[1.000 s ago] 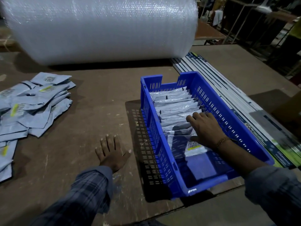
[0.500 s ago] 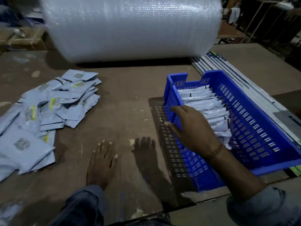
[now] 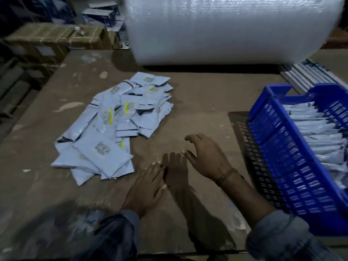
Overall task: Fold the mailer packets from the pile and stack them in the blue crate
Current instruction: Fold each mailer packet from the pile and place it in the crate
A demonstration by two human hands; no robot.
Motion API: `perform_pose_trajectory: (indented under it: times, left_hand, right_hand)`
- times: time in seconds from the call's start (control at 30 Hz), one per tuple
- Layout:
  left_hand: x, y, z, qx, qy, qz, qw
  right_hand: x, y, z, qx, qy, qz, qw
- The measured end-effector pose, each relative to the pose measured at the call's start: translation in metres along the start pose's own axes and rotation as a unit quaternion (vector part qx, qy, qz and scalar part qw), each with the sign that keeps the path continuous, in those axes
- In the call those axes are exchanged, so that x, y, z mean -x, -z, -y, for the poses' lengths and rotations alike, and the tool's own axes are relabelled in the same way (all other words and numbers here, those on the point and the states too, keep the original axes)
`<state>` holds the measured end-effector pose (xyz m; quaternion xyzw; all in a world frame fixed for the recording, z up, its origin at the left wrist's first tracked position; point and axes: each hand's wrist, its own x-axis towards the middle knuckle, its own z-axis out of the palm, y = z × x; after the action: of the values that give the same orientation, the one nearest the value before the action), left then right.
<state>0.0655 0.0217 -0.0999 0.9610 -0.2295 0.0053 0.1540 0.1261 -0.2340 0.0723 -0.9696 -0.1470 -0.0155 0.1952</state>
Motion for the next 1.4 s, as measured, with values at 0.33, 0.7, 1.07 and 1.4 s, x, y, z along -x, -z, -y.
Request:
perform_pose_trajectory:
  times: [0.33,0.7,1.07,1.4]
  left_hand:
    - [0.074,0.020,0.032,0.048,0.046,-0.054,0.996]
    - [0.147,0.029,0.057,0.014,0.219,-0.122,0.968]
    - [0.152,0.029,0.061,-0.009,0.249,-0.130,0.960]
    - [0.143,0.026,0.059,-0.100,0.257,-0.050,0.960]
  right_hand:
    - [-0.051,-0.092,0.101,-0.067,0.025,0.071,0.995]
    - [-0.084,-0.152,0.180,0.122,0.176,0.211,0.954]
    - [-0.020,-0.135,0.146,0.029,-0.004,0.090,0.996]
    - [0.134,-0.103,0.079,0.033,-0.051,0.229,0.972]
